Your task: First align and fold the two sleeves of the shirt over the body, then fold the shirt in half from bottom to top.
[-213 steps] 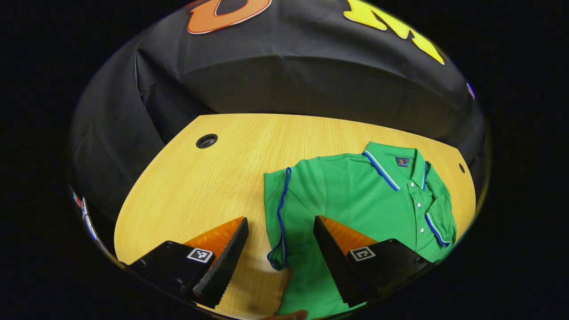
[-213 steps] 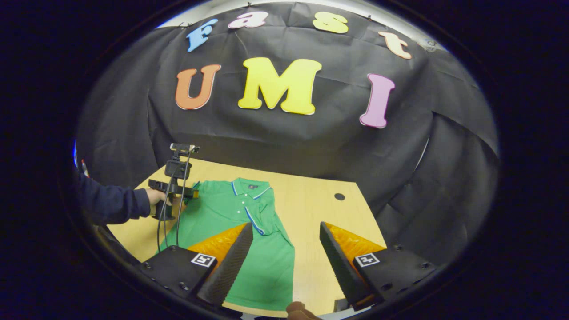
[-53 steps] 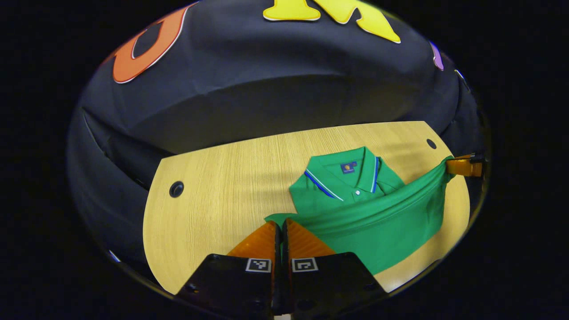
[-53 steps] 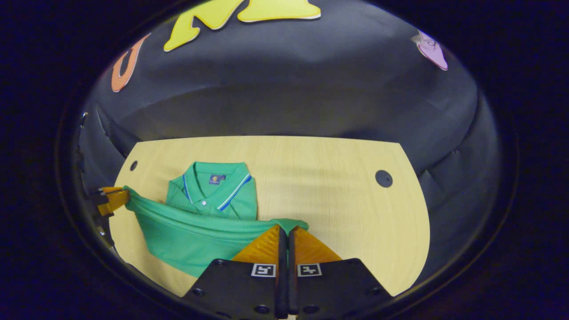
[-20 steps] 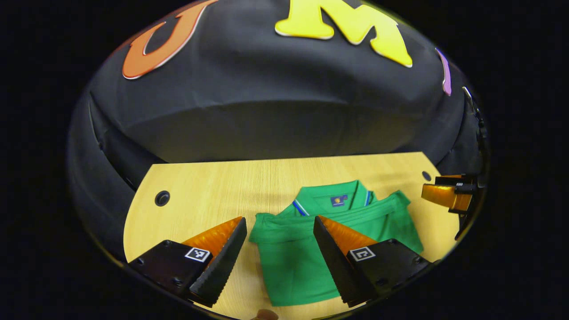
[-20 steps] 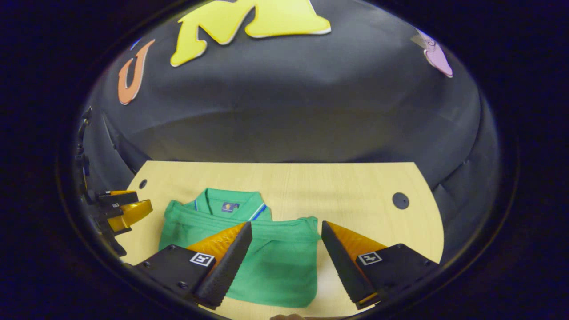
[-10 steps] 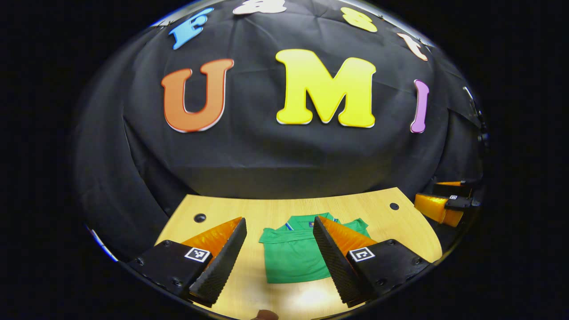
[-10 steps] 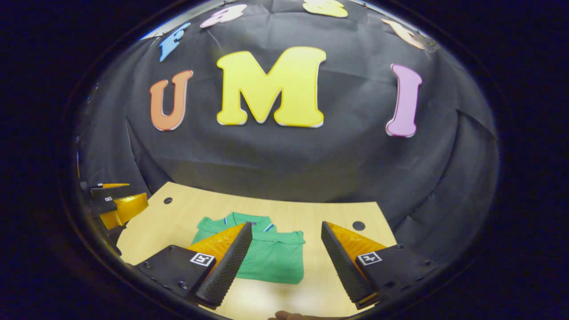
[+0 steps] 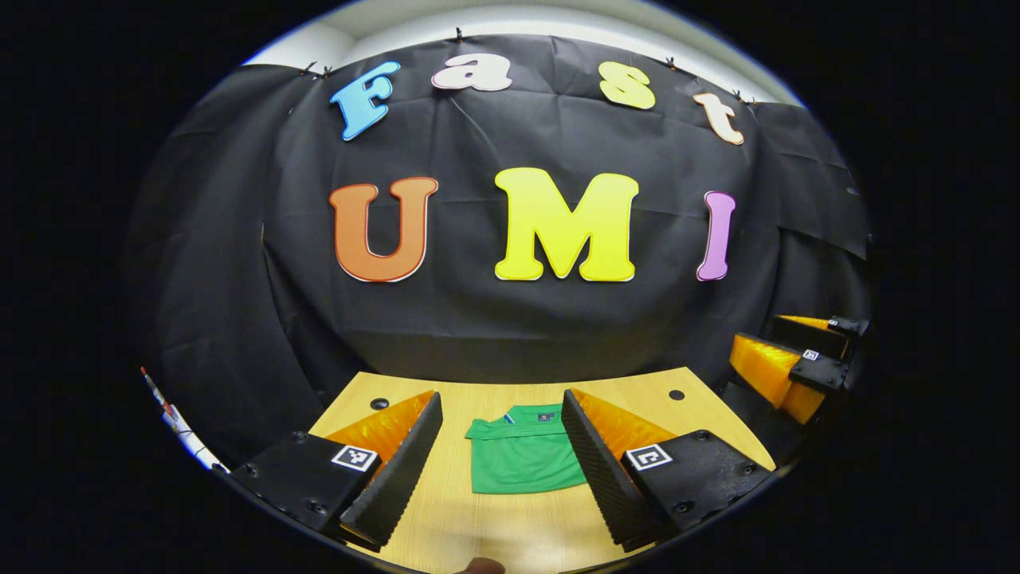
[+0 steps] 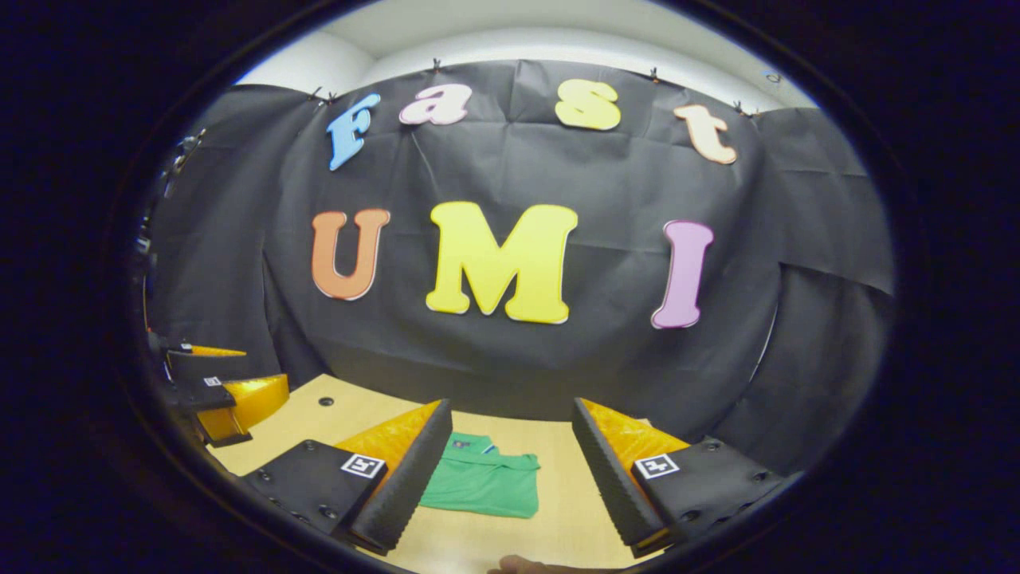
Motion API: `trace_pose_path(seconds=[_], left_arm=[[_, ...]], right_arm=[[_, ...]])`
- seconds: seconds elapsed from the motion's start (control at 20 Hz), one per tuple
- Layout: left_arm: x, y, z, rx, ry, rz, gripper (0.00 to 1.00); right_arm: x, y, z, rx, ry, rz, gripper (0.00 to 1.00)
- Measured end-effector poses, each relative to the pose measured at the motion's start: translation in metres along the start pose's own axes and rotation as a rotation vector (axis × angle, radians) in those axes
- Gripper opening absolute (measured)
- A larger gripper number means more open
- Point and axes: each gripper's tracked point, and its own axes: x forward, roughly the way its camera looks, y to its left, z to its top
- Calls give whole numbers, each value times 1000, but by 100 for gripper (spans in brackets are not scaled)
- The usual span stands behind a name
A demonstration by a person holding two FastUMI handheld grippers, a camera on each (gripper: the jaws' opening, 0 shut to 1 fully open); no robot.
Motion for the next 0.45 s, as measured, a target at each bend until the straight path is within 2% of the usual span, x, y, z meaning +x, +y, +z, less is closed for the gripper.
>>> trace_pose_path(seconds=[0.25,0.45], left_arm=[[-29,-1,-3,9,-25,17,97],[-41,-11,2,-7,-54,-12,100]], right_arm=[[-35,-5,3,-14,-80,-16,97],[-34,-2,-24,-20,-13,-19,97]])
